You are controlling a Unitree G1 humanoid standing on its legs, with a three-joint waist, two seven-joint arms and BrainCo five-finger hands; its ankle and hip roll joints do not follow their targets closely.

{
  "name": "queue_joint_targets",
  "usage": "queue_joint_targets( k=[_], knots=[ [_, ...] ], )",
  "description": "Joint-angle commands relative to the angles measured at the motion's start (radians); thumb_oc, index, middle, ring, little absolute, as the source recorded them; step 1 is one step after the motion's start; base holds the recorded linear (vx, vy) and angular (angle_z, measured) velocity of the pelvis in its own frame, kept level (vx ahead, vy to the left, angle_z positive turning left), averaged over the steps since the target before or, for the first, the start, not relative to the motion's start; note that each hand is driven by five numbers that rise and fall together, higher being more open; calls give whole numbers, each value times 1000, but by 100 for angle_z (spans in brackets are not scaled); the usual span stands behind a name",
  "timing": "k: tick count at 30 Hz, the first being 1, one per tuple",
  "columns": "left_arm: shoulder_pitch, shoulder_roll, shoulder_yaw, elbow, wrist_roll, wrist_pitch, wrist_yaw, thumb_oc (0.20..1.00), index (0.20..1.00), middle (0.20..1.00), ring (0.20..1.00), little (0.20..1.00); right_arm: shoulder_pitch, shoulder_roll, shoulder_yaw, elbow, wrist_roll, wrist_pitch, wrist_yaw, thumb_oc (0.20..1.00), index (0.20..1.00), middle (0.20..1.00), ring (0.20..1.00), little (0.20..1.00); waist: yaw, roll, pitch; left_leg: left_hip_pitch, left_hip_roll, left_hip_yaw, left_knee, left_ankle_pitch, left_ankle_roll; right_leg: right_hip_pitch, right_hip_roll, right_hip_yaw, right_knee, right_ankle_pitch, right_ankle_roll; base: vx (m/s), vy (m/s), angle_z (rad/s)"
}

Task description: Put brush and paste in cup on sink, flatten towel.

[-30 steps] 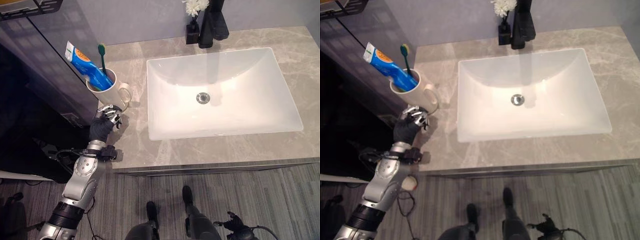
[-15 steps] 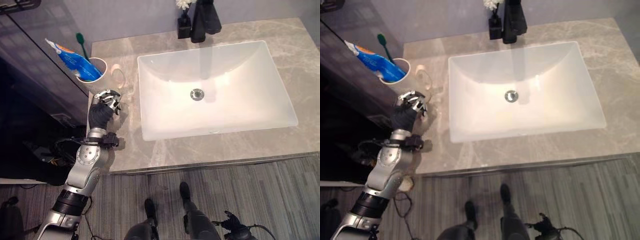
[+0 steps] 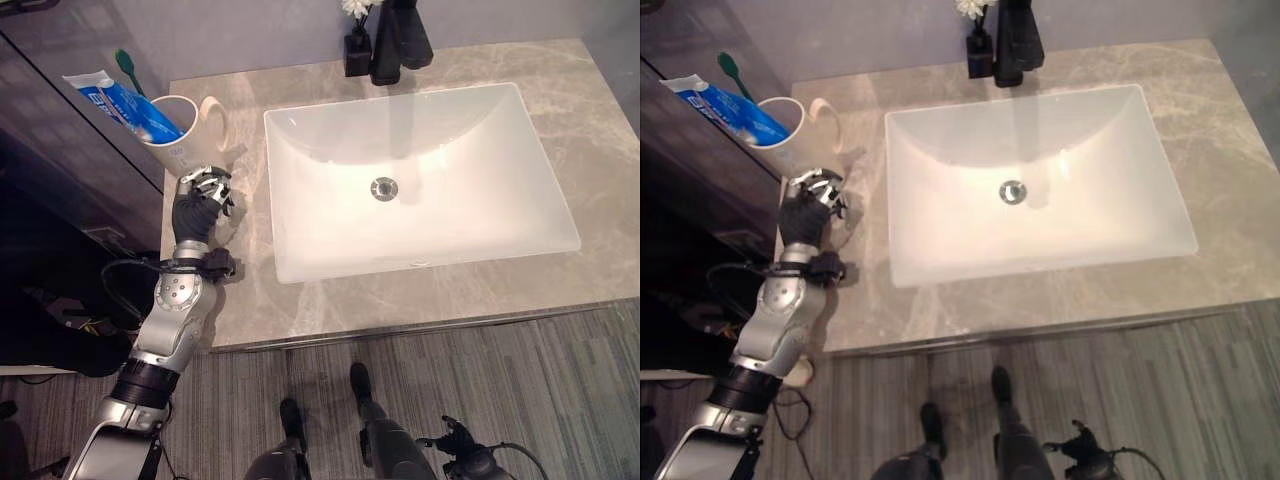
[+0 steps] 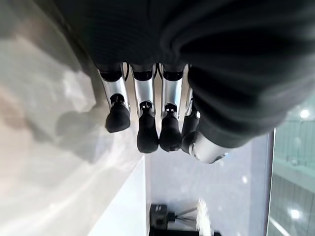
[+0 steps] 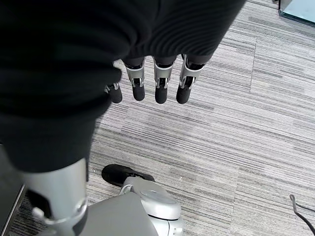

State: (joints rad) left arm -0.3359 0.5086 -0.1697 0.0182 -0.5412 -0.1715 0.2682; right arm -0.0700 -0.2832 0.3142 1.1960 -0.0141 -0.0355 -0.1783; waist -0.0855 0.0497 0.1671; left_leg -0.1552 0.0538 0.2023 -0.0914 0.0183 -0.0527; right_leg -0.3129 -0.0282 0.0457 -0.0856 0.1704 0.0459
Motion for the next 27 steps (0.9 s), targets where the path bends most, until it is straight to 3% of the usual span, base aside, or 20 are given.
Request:
queue_joint_targets(
  k=[1,12,27],
  knots=[
    [-20,42,35,-26,0,-47,-32,200,200,200,200,200,-8,0,6,29,12,5,-20,1000,1000,1000,1000,1000,18,-3,-8,70,51,-8,4,6,-66,64,-56,7,-2,-82,78,0,0,0],
    [90,92,108,-73,-31,-47,-58,200,200,200,200,200,7,-3,-6,32,7,6,-10,1000,1000,1000,1000,1000,36,-3,-11,68,49,-19,4,0,-65,72,-59,-6,-2,-84,77,-1,-1,1],
    [47,96,119,25,-7,-55,-28,200,200,200,200,200,1,-9,6,18,15,-1,-5,1000,1000,1000,1000,1000,25,-11,-8,51,59,-12,4,6,-71,48,-53,-10,-2,-76,75,-10,-3,4]
  ],
)
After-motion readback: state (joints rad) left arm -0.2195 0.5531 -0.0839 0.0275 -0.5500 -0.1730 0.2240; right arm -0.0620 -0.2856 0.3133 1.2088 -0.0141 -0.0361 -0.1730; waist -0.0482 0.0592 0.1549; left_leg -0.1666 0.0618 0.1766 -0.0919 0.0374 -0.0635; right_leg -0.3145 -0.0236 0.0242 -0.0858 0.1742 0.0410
